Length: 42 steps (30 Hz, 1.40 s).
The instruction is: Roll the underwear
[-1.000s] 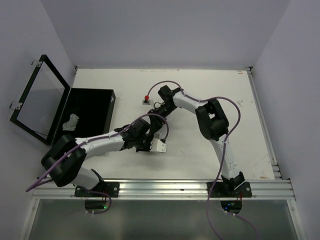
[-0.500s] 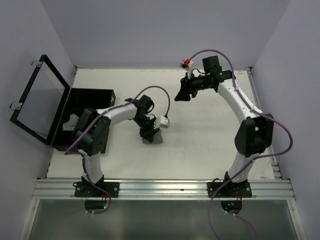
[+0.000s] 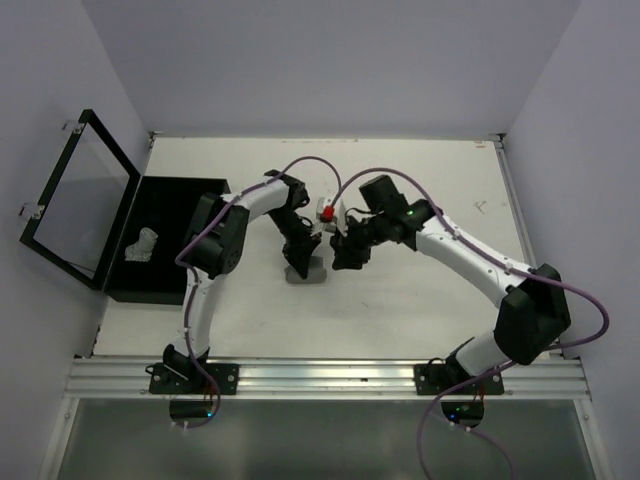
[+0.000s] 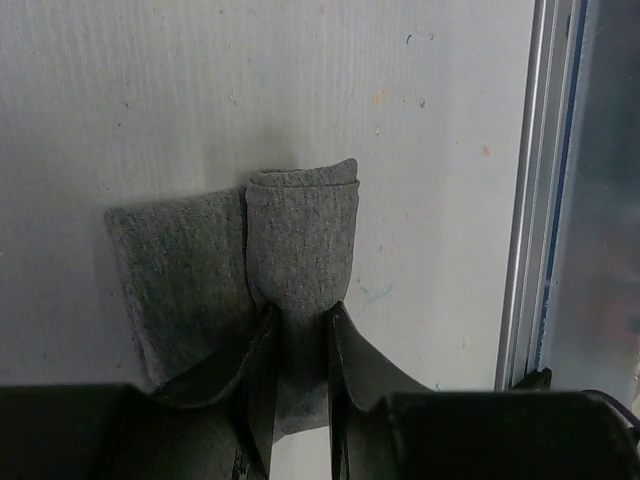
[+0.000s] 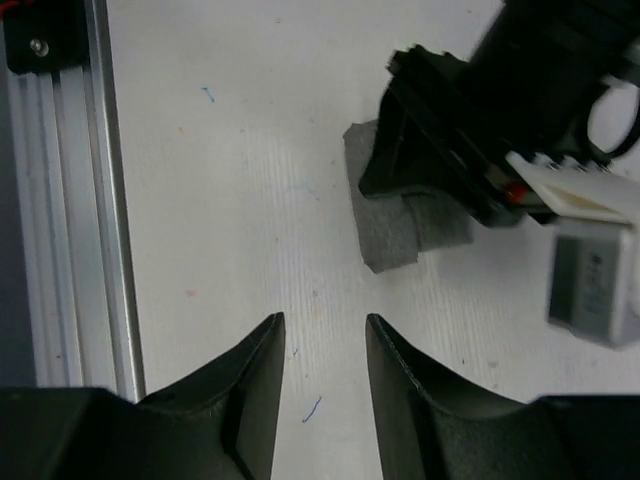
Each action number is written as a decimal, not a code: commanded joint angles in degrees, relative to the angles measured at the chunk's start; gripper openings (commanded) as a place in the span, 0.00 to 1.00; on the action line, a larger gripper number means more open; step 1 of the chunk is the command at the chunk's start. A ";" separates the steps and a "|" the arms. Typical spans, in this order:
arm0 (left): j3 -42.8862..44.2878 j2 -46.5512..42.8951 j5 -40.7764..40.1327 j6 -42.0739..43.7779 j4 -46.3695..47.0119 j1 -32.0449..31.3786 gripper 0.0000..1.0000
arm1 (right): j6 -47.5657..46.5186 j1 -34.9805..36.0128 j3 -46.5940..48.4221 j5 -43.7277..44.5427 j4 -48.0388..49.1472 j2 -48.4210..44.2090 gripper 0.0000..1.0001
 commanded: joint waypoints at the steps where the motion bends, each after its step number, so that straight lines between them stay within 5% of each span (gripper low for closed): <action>1: 0.14 8.18 -9.25 7.60 7.00 0.81 0.25 | -3.91 6.06 -2.93 12.41 9.93 -0.69 0.42; 8: 0.58 8.97 -8.89 8.04 6.30 1.16 0.27 | -8.48 15.82 -10.04 21.82 26.34 6.87 0.42; 19: -3.11 8.00 -8.98 7.34 9.55 1.34 0.29 | -12.70 16.19 -13.83 24.11 36.83 12.59 0.48; 25: -3.28 7.92 -9.24 7.51 9.72 1.34 0.30 | -13.84 16.19 -13.04 21.74 36.23 12.78 0.47; 33: -2.85 8.53 -9.42 7.60 9.28 1.34 0.30 | -18.67 16.27 -6.37 15.68 20.15 10.22 0.40; 42: -2.67 8.53 -8.89 7.78 8.58 1.34 0.30 | -23.33 16.10 -8.38 17.17 24.79 15.75 0.46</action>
